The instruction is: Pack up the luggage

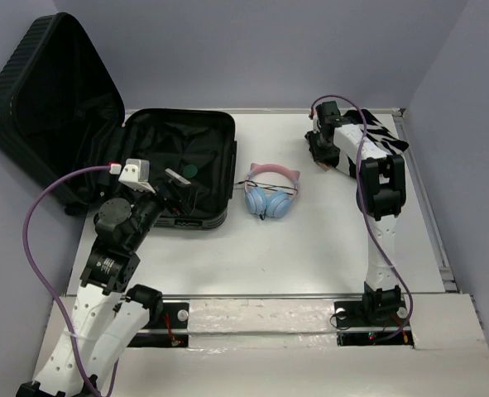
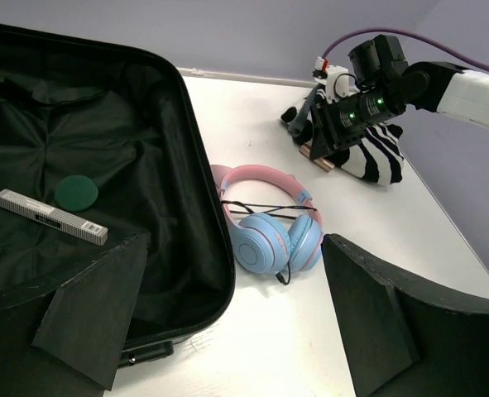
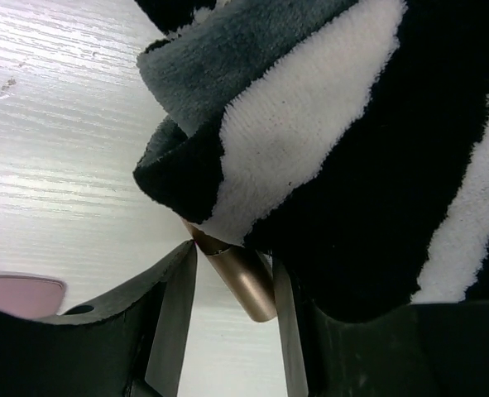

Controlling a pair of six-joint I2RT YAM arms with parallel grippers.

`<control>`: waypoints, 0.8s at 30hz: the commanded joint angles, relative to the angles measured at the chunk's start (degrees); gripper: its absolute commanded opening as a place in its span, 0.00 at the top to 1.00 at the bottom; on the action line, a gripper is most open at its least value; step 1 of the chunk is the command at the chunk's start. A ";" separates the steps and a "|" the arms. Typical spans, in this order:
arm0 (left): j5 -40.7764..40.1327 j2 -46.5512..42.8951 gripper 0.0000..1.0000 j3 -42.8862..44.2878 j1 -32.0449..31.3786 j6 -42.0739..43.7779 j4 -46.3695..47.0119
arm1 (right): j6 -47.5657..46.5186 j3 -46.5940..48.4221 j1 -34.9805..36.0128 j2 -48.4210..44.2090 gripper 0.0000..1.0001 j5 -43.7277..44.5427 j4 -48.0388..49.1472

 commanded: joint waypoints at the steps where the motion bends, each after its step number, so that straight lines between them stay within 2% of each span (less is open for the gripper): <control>1: -0.02 -0.13 0.01 2.32 -0.27 0.90 2.44 | -0.92 2.08 -0.37 1.50 0.51 -0.12 -0.65; 5: 0.07 -0.22 0.01 2.23 -0.27 0.90 2.53 | 0.04 0.68 -0.37 1.51 0.51 -3.81 -0.82; 10: 0.34 -0.48 0.01 2.14 -0.27 0.73 2.71 | 2.94 -3.18 -0.37 -1.30 0.56 -8.46 -0.21; 16: 0.16 -1.27 0.01 2.05 -0.27 0.64 2.71 | 5.75 -9.25 2.35 -4.73 0.54 -7.25 1.11; 18: 0.07 -1.53 0.01 1.96 -0.36 0.64 2.71 | 5.76 -12.22 2.88 -5.52 0.60 -5.41 2.85; 19: 0.07 -1.62 0.01 1.96 -0.44 0.55 2.71 | 7.59 -13.29 2.88 -6.40 0.65 -5.40 3.56; 20: 0.07 -1.71 0.01 1.96 -0.53 0.46 2.71 | 8.47 -14.34 2.88 -7.02 0.74 -5.14 4.96; 21: 0.07 -1.80 0.01 1.96 -0.62 0.46 2.71 | 8.92 -15.40 3.40 -7.80 0.78 -4.62 5.67; 24: -0.10 -1.97 0.01 1.96 -0.71 0.46 2.62 | 10.41 -19.09 3.40 -11.84 0.83 -4.26 8.22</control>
